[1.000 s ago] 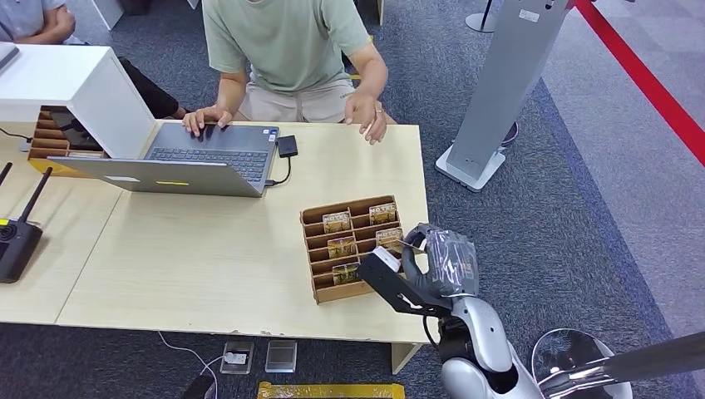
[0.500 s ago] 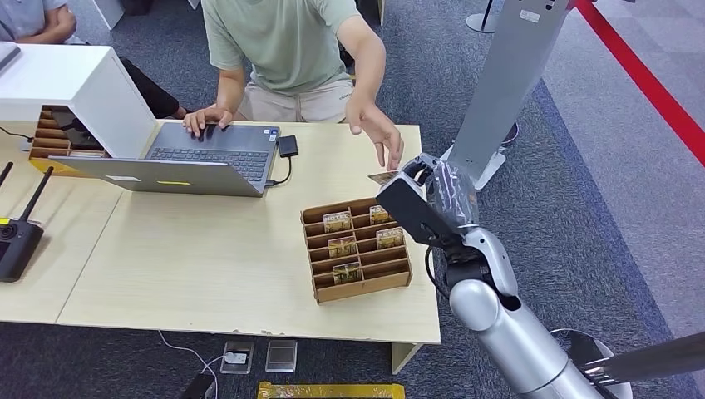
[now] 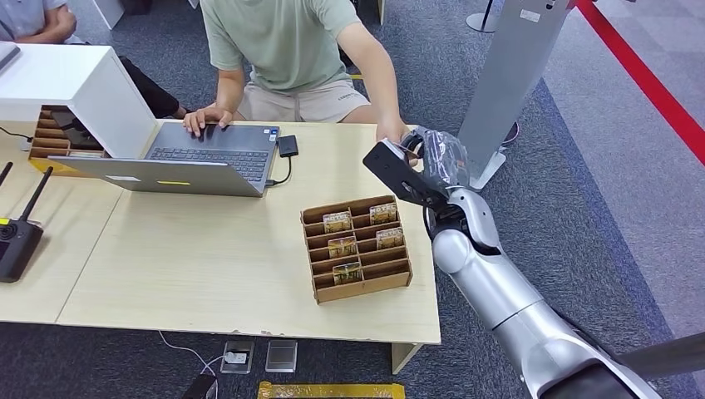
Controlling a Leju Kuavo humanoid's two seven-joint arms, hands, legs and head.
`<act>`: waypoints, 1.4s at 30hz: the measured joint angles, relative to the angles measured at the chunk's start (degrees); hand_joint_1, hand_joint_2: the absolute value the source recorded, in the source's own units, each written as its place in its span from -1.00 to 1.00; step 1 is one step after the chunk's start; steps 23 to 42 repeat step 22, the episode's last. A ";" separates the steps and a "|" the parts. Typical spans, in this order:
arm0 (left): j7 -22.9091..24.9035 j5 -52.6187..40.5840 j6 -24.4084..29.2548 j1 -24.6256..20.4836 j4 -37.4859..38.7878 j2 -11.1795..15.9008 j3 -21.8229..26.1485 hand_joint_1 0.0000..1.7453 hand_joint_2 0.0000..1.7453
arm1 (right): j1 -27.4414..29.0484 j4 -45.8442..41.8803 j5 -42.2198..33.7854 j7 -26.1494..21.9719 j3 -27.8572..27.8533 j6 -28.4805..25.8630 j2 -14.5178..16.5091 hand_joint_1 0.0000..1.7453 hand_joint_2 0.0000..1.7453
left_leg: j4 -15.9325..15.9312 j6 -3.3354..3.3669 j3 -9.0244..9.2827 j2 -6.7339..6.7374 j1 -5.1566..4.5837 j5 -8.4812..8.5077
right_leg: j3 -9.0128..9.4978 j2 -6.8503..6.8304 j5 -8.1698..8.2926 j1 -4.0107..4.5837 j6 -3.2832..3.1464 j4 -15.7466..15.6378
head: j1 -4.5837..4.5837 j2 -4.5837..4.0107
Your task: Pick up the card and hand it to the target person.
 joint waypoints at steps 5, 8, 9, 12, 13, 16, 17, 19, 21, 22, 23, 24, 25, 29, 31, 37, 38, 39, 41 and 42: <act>-0.31 0.07 0.16 -0.04 0.09 0.21 0.00 -1.00 1.00 | 0.26 -0.68 -0.29 -0.09 -0.11 -0.32 -0.35 -1.00 1.00 | 0.02 0.00 -0.03 -0.07 0.00 0.00 | -0.02 -0.06 -0.02 0.00 0.01 0.01 | 0.00 0.00; -0.37 0.36 0.62 -0.04 0.12 0.17 0.18 -1.00 1.00 | 0.48 -1.31 -0.66 -0.07 -0.30 -0.23 -0.94 -1.00 1.00 | -0.01 0.01 -0.02 -0.14 0.01 0.03 | 0.01 -0.09 0.00 0.00 0.03 -0.03 | 0.00 0.00; -0.35 0.35 0.65 -0.04 0.11 0.12 0.15 -1.00 1.00 | 0.61 -1.48 -0.74 -0.10 -0.33 -0.20 -1.12 -1.00 1.00 | -0.01 0.01 -0.03 -0.15 0.01 0.03 | 0.01 -0.09 0.00 0.00 0.04 -0.03 | 0.00 0.00; -0.32 0.33 0.77 -0.04 0.11 -0.01 0.06 -1.00 1.00 | 1.11 -2.20 -1.10 -0.40 -0.58 -0.66 -1.58 -1.00 1.00 | -0.04 0.01 0.00 -0.19 0.00 0.05 | 0.03 -0.09 0.01 -0.02 0.05 -0.05 | 0.00 0.00; -0.28 0.38 0.84 -0.04 0.13 -0.05 0.06 -1.00 1.00 | 1.39 -2.67 -1.42 -0.70 -0.89 -1.10 -1.75 -1.00 1.00 | -0.05 0.01 0.00 -0.19 -0.01 0.05 | 0.04 -0.10 0.01 -0.02 0.04 -0.06 | 0.00 0.00; -0.17 0.63 1.07 -0.03 0.16 -0.15 0.14 -1.00 1.00 | 2.23 -4.42 -2.71 -1.95 -2.08 -2.31 -2.33 -1.00 1.00 | -0.03 0.00 -0.02 -0.22 0.00 0.04 | 0.03 -0.15 -0.02 -0.01 0.03 -0.05 | 0.00 0.00; -0.13 0.80 1.21 -0.02 0.15 -0.17 0.29 -1.00 1.00 | 2.69 -5.58 -3.57 -2.71 -2.83 -2.79 -2.62 -1.00 1.00 | -0.05 0.00 -0.01 -0.24 0.00 0.05 | 0.04 -0.16 -0.02 -0.01 0.03 -0.06 | 0.00 0.00; -0.05 1.12 1.46 0.00 0.11 -0.18 0.55 -1.00 1.00 | 3.78 -8.70 -5.42 -3.99 -4.35 -3.52 -3.45 -1.00 1.00 | -0.05 0.00 -0.01 -0.26 0.01 0.05 | 0.05 -0.19 -0.02 0.00 0.03 -0.08 | 0.00 0.00; 0.03 1.56 1.74 0.05 0.06 -0.13 0.94 -1.00 1.00 | 5.78 -14.22 -8.05 -5.09 -6.14 -3.99 -4.99 -1.00 1.00 | 0.01 0.01 -0.06 -0.27 0.02 0.02 | 0.01 -0.24 -0.04 0.01 0.03 -0.05 | 0.00 0.00; 0.06 1.68 1.81 0.06 0.05 -0.11 1.04 -1.00 1.00 | 6.40 -15.90 -8.81 -5.33 -6.67 -4.16 -5.44 -1.00 1.00 | 0.05 0.02 -0.09 -0.28 0.02 0.00 | -0.02 -0.27 -0.06 0.02 0.02 -0.02 | 0.00 0.00; 0.06 1.68 1.81 0.06 0.05 -0.11 1.04 -1.00 1.00 | 6.40 -15.90 -8.81 -5.33 -6.67 -4.16 -5.44 -1.00 1.00 | 0.05 0.02 -0.09 -0.28 0.02 0.00 | -0.02 -0.27 -0.06 0.02 0.02 -0.02 | 0.00 0.00; 0.06 1.68 1.81 0.06 0.05 -0.11 1.04 -1.00 1.00 | 6.40 -15.90 -8.81 -5.33 -6.67 -4.16 -5.44 -1.00 1.00 | 0.05 0.02 -0.09 -0.28 0.02 0.00 | -0.02 -0.27 -0.06 0.02 0.02 -0.02 | 0.00 0.00; 0.06 1.68 1.81 0.06 0.05 -0.11 1.04 -1.00 1.00 | 6.40 -15.90 -8.81 -5.33 -6.67 -4.16 -5.44 -1.00 1.00 | 0.05 0.02 -0.09 -0.28 0.02 0.00 | -0.02 -0.27 -0.06 0.02 0.02 -0.02 | 0.00 0.00; 0.06 1.68 1.81 0.06 0.05 -0.11 1.04 -1.00 1.00 | 6.40 -15.90 -8.81 -5.33 -6.67 -4.16 -5.44 -1.00 1.00 | 0.05 0.02 -0.09 -0.28 0.02 0.00 | -0.02 -0.27 -0.06 0.02 0.02 -0.02 | 0.00 0.00; 0.06 1.68 1.81 0.06 0.05 -0.11 1.04 -1.00 1.00 | 6.40 -15.90 -8.81 -5.33 -6.67 -4.16 -5.44 -1.00 1.00 | 0.05 0.02 -0.09 -0.28 0.02 0.00 | -0.02 -0.27 -0.06 0.02 0.02 -0.02 | 0.00 0.00; 0.06 1.68 1.81 0.06 0.05 -0.11 1.04 -1.00 1.00 | 6.40 -15.90 -8.81 -5.33 -6.67 -4.16 -5.44 -1.00 1.00 | 0.05 0.02 -0.09 -0.28 0.02 0.00 | -0.02 -0.27 -0.06 0.02 0.02 -0.02 | 0.00 0.00; 0.06 1.68 1.81 0.06 0.05 -0.11 1.04 -1.00 1.00 | 6.40 -15.90 -8.81 -5.33 -6.67 -4.16 -5.44 -1.00 1.00 | 0.05 0.02 -0.09 -0.28 0.02 0.00 | -0.02 -0.27 -0.06 0.02 0.02 -0.02 | 0.00 0.00; 0.06 1.68 1.81 0.06 0.05 -0.11 1.04 -1.00 1.00 | 6.40 -15.90 -8.81 -5.33 -6.67 -4.16 -5.44 -1.00 1.00 | 0.05 0.02 -0.09 -0.28 0.02 0.00 | -0.02 -0.27 -0.06 0.02 0.02 -0.02 | 0.00 0.00; 0.06 1.68 1.81 0.06 0.05 -0.11 1.04 -1.00 1.00 | 6.40 -15.90 -8.81 -5.33 -6.67 -4.16 -5.44 -1.00 1.00 | 0.05 0.02 -0.09 -0.28 0.02 0.00 | -0.02 -0.27 -0.06 0.02 0.02 -0.02 | 0.00 0.00; 0.06 1.68 1.81 0.06 0.05 -0.11 1.04 -1.00 1.00 | 6.40 -15.90 -8.81 -5.33 -6.67 -4.16 -5.44 -1.00 1.00 | 0.05 0.02 -0.09 -0.28 0.02 0.00 | -0.02 -0.27 -0.06 0.02 0.02 -0.02 | 0.00 0.00</act>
